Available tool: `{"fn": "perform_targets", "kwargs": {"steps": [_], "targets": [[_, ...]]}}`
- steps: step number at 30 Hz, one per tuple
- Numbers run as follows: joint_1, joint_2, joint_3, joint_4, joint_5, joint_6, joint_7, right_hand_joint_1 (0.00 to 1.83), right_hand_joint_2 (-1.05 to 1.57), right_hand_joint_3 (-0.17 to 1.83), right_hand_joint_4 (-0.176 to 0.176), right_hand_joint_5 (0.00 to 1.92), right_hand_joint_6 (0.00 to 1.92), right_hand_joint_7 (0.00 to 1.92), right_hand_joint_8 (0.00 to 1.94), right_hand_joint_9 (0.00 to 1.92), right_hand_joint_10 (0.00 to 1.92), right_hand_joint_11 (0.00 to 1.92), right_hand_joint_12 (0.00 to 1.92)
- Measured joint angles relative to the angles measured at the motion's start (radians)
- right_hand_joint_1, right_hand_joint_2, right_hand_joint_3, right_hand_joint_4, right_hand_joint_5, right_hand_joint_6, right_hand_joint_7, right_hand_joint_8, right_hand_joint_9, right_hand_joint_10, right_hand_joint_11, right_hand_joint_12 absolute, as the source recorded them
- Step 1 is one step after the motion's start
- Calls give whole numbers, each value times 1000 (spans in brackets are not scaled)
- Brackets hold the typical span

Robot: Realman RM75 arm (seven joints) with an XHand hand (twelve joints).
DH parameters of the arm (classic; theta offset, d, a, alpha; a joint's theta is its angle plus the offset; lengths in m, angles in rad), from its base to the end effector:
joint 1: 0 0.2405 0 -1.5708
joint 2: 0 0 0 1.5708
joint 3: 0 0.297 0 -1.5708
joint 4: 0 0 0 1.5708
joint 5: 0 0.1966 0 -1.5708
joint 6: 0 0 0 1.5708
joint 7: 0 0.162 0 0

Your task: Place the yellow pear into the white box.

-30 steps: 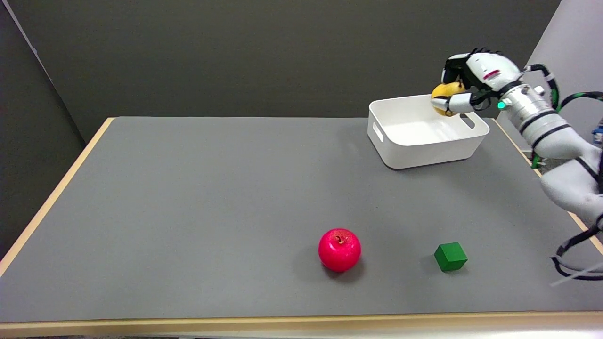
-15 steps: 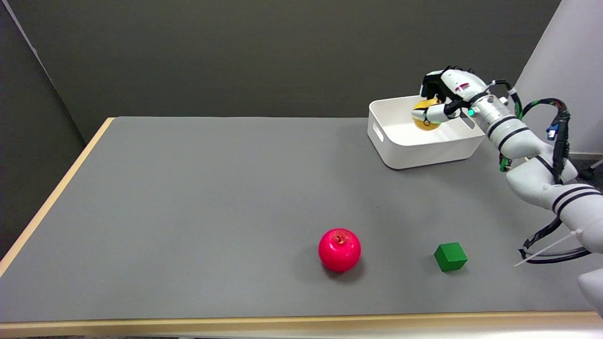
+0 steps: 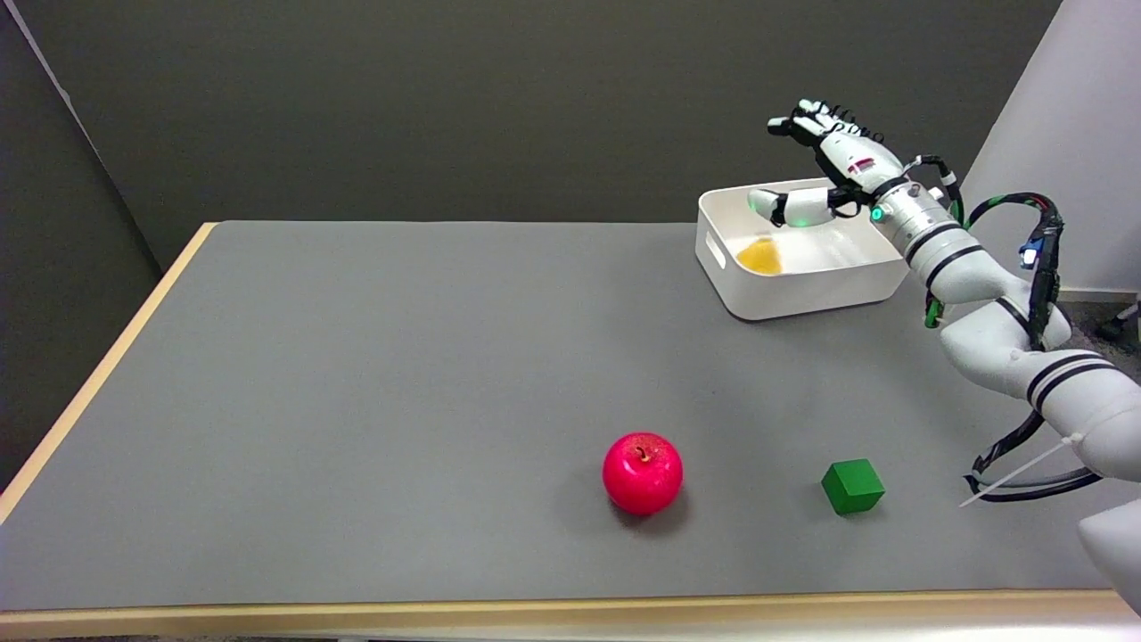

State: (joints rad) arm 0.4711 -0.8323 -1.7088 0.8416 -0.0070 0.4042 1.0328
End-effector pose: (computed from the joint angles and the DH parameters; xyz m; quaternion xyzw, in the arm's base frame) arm -0.2062 -0.4386 0.5326 0.6628 -0.0493 0.1566 0.7306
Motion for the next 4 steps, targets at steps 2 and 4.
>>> {"fn": "perform_targets", "kwargs": {"steps": [2,4], "targets": [[-12,1,9,18,9,0,-4,504,583,751,70,146,308,-1,-1,-1,-1,-1,129],[-28,3,23,41,18,0,-8,497,583,750,70,143,306,-1,-1,-1,-1,-1,93]]}}
